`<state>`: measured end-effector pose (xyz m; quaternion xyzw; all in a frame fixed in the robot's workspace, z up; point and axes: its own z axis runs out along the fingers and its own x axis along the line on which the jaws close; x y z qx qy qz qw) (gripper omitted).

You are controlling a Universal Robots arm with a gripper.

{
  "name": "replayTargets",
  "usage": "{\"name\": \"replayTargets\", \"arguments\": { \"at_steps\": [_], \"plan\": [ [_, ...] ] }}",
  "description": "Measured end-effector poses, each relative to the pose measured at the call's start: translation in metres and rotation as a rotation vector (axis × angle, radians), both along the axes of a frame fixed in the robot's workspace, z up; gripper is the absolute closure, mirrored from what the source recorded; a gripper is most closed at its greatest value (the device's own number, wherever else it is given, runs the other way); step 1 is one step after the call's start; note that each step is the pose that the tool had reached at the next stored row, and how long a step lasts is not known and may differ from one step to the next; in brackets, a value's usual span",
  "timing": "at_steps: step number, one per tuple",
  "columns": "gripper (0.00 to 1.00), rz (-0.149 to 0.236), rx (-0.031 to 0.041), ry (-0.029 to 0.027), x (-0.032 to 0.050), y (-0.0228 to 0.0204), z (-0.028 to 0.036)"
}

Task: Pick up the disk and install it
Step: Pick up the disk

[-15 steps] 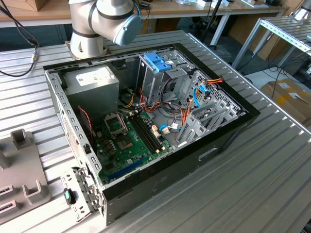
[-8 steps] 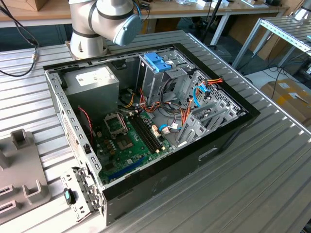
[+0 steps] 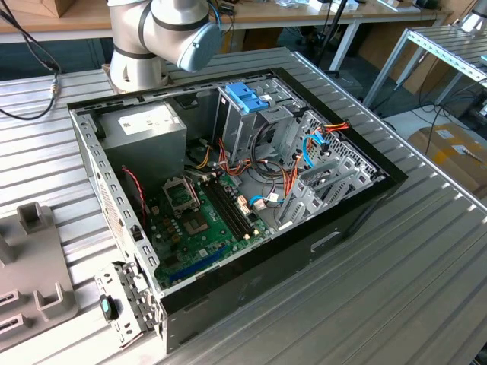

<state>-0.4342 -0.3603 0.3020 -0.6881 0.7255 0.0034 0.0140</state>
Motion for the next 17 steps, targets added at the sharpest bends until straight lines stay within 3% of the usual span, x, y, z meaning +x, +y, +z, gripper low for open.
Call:
{"name": "replayTargets", "arguments": {
  "at_steps": [17],
  "plan": [
    [0.65, 0.000, 0.0003, -0.0007, 0.0000, 0.0000, -0.0003]
  ]
}}
